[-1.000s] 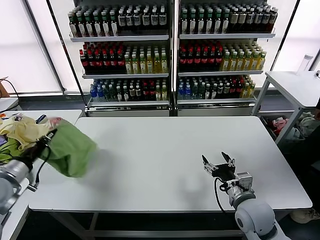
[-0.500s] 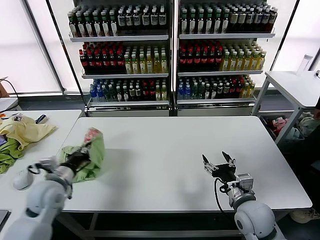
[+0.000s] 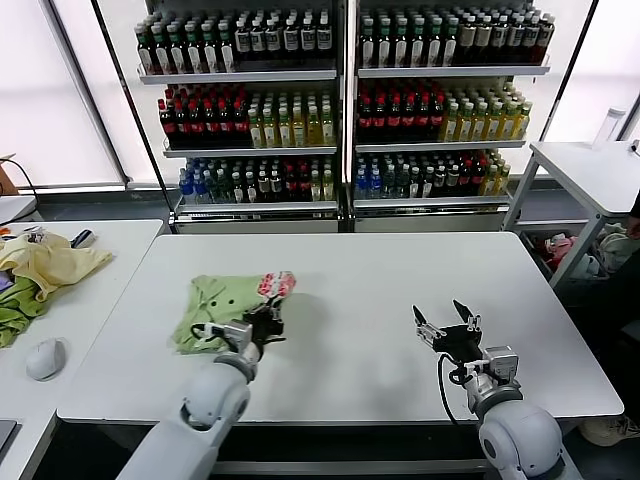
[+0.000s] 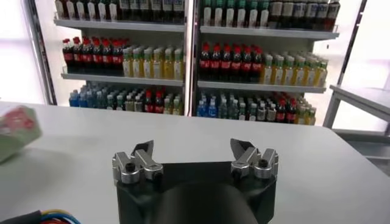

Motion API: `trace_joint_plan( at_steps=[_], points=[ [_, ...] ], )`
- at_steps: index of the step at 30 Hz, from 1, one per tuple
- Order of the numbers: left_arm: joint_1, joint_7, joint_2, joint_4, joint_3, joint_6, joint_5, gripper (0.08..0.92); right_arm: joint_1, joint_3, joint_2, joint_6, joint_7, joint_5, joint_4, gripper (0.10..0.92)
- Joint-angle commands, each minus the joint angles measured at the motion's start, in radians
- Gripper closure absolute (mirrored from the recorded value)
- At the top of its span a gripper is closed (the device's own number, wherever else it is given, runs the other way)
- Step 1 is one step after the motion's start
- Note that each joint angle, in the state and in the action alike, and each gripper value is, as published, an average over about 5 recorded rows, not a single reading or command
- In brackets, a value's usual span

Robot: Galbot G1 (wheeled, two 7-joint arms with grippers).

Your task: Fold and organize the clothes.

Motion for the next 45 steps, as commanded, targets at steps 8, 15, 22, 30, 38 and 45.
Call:
trace_joint_plan(
  at_steps=[8,15,22,30,38,45],
  points=[
    [0.018,-0.014,-0.067,-0.151,0.107,-0.087,-0.106,0.608,0.084,-0.129,0.024,0.0,0.02,-0.004,-0.051,0.203],
    [0.161,-0.063,0.024,-0.217,-0.113,-0.172,-0.105,0.4,0.274,-0.338,0.159,-0.013,0.102,0.009,-0.229,0.203],
    [0.258,-0.099,0.11,-0.216,-0.282,-0.219,-0.074,0.214,0.458,-0.503,0.336,-0.031,0.201,0.069,-0.467,0.203],
    [0.301,-0.109,0.112,-0.213,-0.336,-0.229,-0.078,0.177,0.513,-0.567,0.411,-0.056,0.217,0.101,-0.601,0.203],
    [0.299,-0.11,0.111,-0.203,-0.331,-0.229,-0.081,0.177,0.527,-0.568,0.439,-0.043,0.223,0.106,-0.665,0.234],
    [0.3,-0.11,0.118,-0.202,-0.329,-0.229,-0.087,0.177,0.538,-0.566,0.414,-0.058,0.212,0.099,-0.668,0.413]
  ],
)
